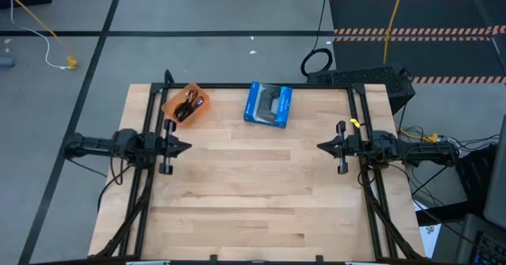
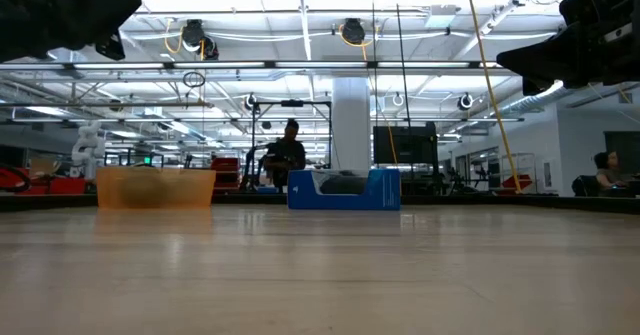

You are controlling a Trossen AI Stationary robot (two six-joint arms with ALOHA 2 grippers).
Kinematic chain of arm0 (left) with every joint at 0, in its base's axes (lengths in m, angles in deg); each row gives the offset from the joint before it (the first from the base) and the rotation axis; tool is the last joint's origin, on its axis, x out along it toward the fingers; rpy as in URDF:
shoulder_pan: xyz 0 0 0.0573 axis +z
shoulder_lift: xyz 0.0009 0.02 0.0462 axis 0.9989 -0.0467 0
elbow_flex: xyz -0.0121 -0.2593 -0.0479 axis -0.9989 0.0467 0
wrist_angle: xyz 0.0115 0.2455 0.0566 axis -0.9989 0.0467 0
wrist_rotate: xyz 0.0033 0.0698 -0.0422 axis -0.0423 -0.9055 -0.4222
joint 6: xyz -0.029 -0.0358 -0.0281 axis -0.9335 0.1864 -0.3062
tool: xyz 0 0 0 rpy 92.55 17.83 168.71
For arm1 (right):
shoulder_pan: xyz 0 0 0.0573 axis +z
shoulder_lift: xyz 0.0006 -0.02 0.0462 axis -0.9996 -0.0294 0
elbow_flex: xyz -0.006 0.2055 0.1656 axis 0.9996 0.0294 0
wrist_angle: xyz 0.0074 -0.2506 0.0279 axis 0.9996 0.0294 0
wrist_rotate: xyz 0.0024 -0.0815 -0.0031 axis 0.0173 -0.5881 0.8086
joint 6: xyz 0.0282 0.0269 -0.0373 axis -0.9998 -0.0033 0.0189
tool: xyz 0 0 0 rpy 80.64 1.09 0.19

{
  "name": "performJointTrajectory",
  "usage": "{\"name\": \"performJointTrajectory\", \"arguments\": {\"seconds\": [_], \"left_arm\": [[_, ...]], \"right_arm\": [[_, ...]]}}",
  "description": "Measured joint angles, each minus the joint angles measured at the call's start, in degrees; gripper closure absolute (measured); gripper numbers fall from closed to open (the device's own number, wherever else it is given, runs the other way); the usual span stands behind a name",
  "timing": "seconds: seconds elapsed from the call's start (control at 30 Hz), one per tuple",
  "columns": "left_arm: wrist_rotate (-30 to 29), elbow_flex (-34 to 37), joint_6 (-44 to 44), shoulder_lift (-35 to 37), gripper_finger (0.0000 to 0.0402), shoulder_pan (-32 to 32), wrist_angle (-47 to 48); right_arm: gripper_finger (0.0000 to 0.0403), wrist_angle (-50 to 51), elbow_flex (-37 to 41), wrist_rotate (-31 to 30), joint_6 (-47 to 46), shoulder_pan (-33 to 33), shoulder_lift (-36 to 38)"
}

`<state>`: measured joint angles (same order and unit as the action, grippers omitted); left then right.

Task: Pick and place USB-C Cables
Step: Return to Home Position

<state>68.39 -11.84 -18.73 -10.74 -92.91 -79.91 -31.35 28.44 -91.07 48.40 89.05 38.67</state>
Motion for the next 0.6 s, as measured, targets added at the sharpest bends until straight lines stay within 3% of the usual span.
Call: {"name": "performJointTrajectory", "arguments": {"seconds": [0.6], "left_arm": [[-0.3,-0.1,-0.7,-0.6,0.038,0.1,14.6]], "right_arm": [[0.0403,0.0,0.0,0.0,0.0,0.0,0.0]]}}
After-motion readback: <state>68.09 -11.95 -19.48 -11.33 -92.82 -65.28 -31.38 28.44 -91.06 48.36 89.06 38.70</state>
